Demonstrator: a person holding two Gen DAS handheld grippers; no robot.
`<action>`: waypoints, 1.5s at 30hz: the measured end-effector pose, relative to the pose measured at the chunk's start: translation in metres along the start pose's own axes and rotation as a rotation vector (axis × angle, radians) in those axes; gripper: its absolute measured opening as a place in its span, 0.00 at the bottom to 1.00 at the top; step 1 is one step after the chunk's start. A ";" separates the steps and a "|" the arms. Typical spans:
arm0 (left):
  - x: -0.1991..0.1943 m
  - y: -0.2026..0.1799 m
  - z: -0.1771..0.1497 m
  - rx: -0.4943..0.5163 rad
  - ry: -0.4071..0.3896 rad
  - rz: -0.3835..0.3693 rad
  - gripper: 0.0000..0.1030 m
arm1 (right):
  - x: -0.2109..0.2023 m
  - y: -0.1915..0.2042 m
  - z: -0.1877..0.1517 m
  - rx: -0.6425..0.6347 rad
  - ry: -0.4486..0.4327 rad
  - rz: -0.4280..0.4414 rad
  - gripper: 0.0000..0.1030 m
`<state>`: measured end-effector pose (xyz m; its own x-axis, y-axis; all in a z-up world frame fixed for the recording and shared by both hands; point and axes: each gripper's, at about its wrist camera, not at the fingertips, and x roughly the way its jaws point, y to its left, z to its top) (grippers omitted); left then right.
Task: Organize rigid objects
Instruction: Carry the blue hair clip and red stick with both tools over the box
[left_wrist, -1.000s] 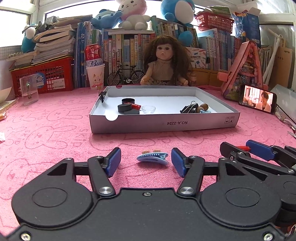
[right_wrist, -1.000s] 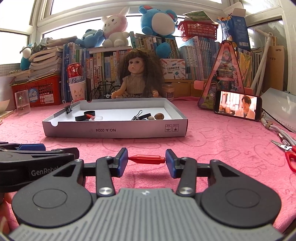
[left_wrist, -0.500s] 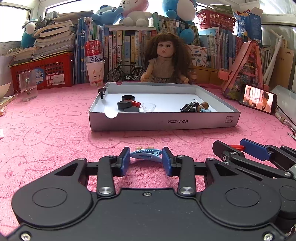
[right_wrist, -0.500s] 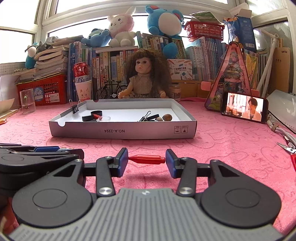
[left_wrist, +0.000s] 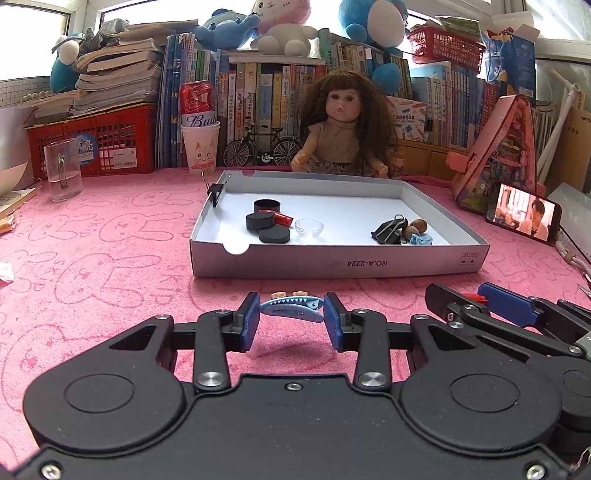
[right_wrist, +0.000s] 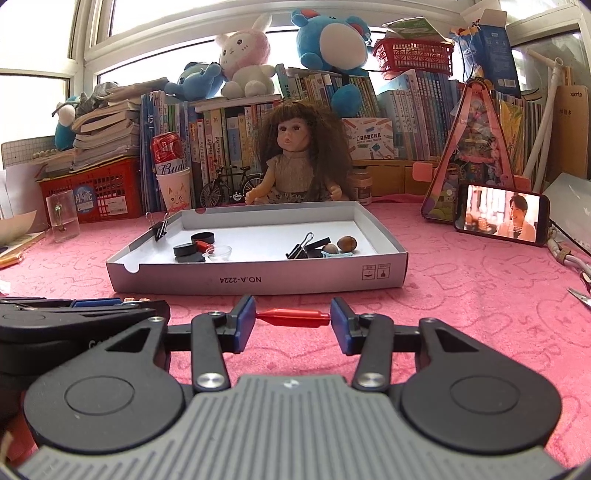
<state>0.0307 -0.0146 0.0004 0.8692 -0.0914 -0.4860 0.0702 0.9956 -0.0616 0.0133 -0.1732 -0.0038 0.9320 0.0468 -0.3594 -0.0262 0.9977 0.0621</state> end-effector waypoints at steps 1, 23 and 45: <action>0.000 0.000 0.002 -0.002 -0.004 0.001 0.34 | 0.000 -0.001 0.002 0.000 -0.004 -0.002 0.49; 0.045 0.040 0.081 -0.059 -0.073 -0.040 0.34 | 0.051 -0.050 0.057 0.091 -0.015 0.021 0.49; 0.169 0.009 0.117 -0.015 0.013 0.000 0.34 | 0.164 -0.045 0.078 0.090 0.072 0.071 0.49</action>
<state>0.2351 -0.0190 0.0198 0.8628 -0.0918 -0.4971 0.0630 0.9952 -0.0744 0.1957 -0.2141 0.0072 0.9004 0.1236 -0.4171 -0.0554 0.9836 0.1719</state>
